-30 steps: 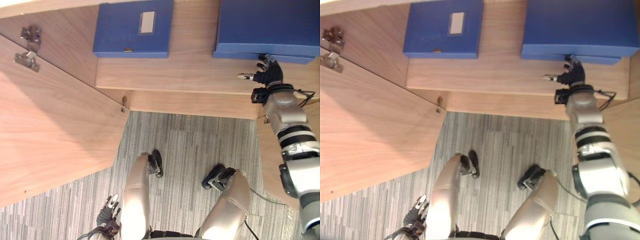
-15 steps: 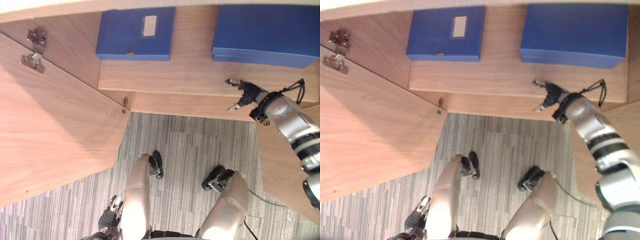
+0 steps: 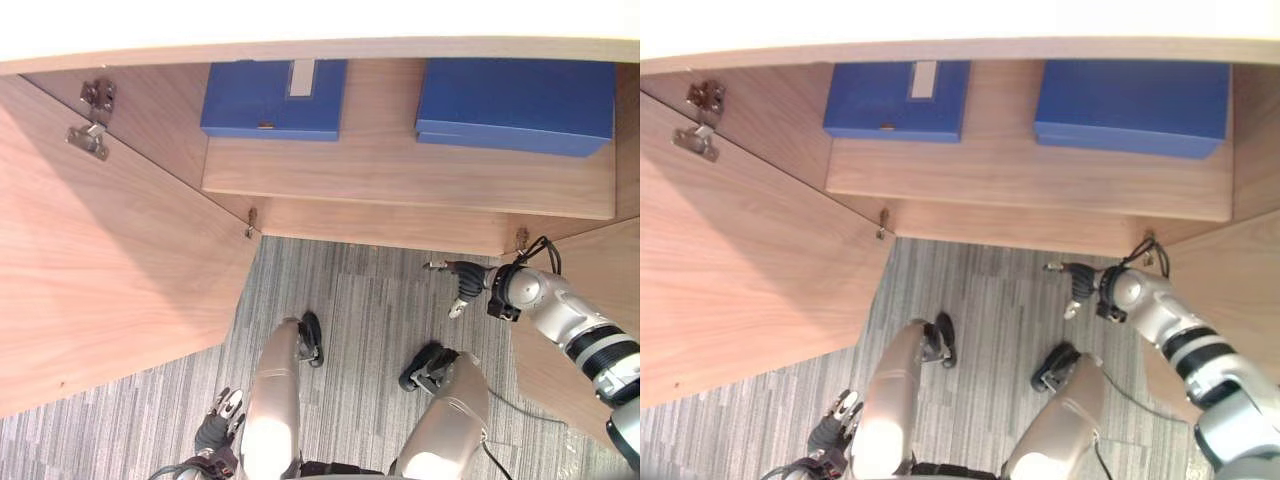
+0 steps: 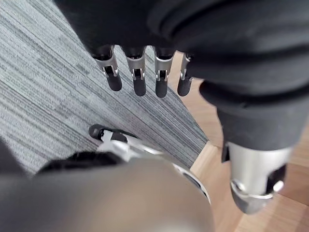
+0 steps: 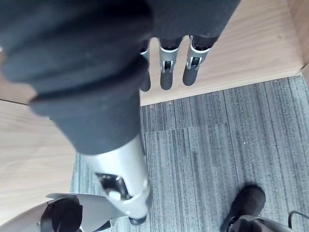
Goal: Walk over to the cabinet, pick up the folder, carry it to the office cabinet, place the folder inside the office cabinet, then close the office cabinet door
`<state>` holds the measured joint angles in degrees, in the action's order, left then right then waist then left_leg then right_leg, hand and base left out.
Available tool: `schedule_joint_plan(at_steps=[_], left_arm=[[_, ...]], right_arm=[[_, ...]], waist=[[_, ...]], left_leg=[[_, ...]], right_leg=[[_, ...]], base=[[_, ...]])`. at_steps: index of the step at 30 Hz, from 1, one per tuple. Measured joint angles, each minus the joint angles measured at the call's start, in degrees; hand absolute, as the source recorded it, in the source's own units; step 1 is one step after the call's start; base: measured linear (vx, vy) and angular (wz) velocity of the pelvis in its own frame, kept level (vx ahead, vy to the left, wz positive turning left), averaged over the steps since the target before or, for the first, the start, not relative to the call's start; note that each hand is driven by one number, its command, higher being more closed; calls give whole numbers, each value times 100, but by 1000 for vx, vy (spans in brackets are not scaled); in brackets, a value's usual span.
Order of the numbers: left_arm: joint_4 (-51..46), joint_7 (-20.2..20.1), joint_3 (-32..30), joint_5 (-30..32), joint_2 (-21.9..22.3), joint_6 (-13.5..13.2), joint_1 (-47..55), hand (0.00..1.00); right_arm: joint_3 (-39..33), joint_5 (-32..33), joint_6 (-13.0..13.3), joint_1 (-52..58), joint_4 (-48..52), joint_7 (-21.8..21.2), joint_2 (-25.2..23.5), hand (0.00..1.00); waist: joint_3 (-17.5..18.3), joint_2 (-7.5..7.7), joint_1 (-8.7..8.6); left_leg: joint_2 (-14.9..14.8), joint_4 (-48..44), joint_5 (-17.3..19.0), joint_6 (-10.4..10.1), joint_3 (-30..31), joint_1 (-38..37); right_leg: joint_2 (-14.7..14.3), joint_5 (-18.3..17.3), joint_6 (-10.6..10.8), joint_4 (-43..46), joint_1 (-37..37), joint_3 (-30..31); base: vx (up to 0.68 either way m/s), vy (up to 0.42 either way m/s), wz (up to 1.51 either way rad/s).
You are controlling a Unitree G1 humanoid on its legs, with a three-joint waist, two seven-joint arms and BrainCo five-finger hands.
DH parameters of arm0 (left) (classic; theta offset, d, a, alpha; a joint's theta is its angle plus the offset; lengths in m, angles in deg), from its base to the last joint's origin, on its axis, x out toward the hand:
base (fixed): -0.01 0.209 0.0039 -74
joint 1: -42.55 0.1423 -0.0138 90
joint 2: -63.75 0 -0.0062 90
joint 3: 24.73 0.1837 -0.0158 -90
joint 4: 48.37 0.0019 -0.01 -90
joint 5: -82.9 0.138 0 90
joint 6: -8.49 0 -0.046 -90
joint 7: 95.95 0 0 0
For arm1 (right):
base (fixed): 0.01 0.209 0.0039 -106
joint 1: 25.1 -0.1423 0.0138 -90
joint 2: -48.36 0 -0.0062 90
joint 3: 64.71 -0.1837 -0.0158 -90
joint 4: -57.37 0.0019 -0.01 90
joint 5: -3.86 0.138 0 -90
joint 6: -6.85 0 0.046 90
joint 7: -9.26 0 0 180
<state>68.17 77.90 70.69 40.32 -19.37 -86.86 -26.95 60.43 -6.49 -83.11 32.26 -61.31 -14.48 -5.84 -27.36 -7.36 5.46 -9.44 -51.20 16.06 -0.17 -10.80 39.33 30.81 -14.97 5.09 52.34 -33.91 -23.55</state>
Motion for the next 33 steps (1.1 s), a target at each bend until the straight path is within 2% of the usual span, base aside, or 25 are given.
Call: schedule_joint_plan(at_steps=[2,6,8,10,11,13,15,16,18,20,23,25,26,28,29,30,32,33], left_arm=[[-54,13,2,2,-3,113,14,0],[-48,4,-64,41,-6,184,-104,0],[366,-17,-320,127,-10,190,-383,0],[1114,12,-783,241,-29,130,-831,0],[1315,25,-894,256,-24,116,-951,0],[1992,132,-1390,390,-9,68,-1292,0],[2245,239,-1724,655,-1,-7,-1372,0],[2412,284,-1822,856,27,-39,-1440,0],[2598,341,-1956,1191,171,-73,-1471,0],[2697,359,-2008,1555,403,-76,-1469,0],[2695,376,-2005,1661,650,-76,-1472,0],[2746,380,-1975,1800,718,-73,-1469,0],[2836,395,-1938,1830,693,-64,-1458,0],[2931,398,-1898,1838,683,-56,-1449,0],[2980,403,-1837,1918,684,-35,-1404,0],[2986,404,-1829,1937,680,-32,-1397,0],[3047,446,-1707,2032,701,-37,-1365,0],[3078,453,-1693,2032,735,-39,-1363,0]], right_arm=[[-241,-275,-26,354,110,37,-417,0],[-244,-431,-18,1089,194,18,-1223,0],[-299,-408,3,1395,-89,89,-1886,0],[-794,-422,9,1691,-1195,410,-3044,0],[-1000,-424,6,1737,-1527,537,-3308,0],[-2216,-325,-20,1896,-2769,1105,-4193,0],[-2981,72,-12,2095,-3260,1586,-4537,0],[-3423,437,4,2248,-3459,1855,-4624,0],[-4090,1171,39,2502,-3702,2197,-4680,0],[-5036,1627,105,2932,-3875,2470,-4769,0],[-5997,1638,45,3505,-3940,2585,-4875,0],[-6110,1639,-8,3774,-3920,2598,-4902,0],[-6097,1636,-11,3828,-3879,2592,-4917,0],[-6091,1632,-11,3838,-3847,2583,-4915,0],[-6029,1627,-10,3829,-3826,2578,-4852,0],[-6001,1625,-9,3823,-3824,2577,-4844,0],[-5737,1616,1,3748,-3833,2605,-4689,0],[-5727,1630,10,3703,-3832,2612,-4644,0]], waist=[[-3,1,-9],[-13,84,-24],[18,212,-60],[188,499,-153],[255,559,-165],[650,848,-244],[972,1079,-302],[1132,1127,-357],[1398,1088,-452],[1702,959,-588],[2017,840,-685],[2111,804,-761],[2109,798,-790],[2088,745,-789],[2063,633,-769],[2067,623,-769],[2029,531,-715],[2023,463,-699]], left_leg=[[-105,523,-248,-10,-34,-254],[-161,1598,-699,-75,-165,-1002],[-182,2172,-942,-119,-242,-1426],[-191,2828,-1219,-219,-378,-1860],[-199,2967,-1282,-238,-423,-1952],[-190,3652,-1565,-314,-622,-2334],[-116,4204,-1770,-380,-862,-2706],[-97,4448,-1837,-401,-985,-2974],[-89,4726,-1879,-454,-1166,-3369],[-74,4972,-1889,-474,-1270,-3807],[-100,5171,-1881,-527,-1359,-4198],[-160,5059,-1788,-595,-1429,-4302],[-322,4535,-1505,-597,-1506,-4211],[-529,3937,-1197,-574,-1514,-4107],[-798,3117,-853,-532,-1317,-3938],[-812,3009,-829,-519,-1233,-3916],[-684,2735,-576,-650,-316,-3819],[-628,2830,-439,-690,-86,-3862]], right_leg=[[-292,330,-40,-698,354,-237],[-812,934,-42,-2041,1149,-491],[-1089,1250,-53,-2767,1567,-569],[-1373,1563,-66,-3513,1927,-590],[-1474,1657,-81,-3715,2003,-588],[-1852,2195,-101,-4836,2426,-571],[-1985,2395,-108,-5348,2625,-448],[-2031,2398,-111,-5416,2733,-354],[-2082,2369,-97,-5463,2902,-206],[-2123,2281,-63,-5489,3190,-141],[-2187,2158,-39,-5485,3450,-98],[-2223,2105,-49,-5447,3523,-2],[-2260,2064,-75,-5369,3531,121],[-2314,2019,-98,-5299,3577,213],[-2422,1964,-135,-5226,3616,393],[-2448,1964,-135,-5214,3614,430],[-2460,1965,-115,-5212,3508,852],[-2485,1998,-100,-5215,3453,993]], base=[[42,-15,-19],[77,-35,-19],[78,-73,-23],[103,-116,-25],[107,-115,-30],[105,-96,-35],[82,-65,-44],[71,-47,-49],[77,-31,-45],[107,-29,-29],[85,-18,-14],[31,-28,-26],[2,-43,-41],[-20,-42,-45],[-35,-20,-46],[-88,-18,-61],[-93,58,-72],[-93,193,-108]])
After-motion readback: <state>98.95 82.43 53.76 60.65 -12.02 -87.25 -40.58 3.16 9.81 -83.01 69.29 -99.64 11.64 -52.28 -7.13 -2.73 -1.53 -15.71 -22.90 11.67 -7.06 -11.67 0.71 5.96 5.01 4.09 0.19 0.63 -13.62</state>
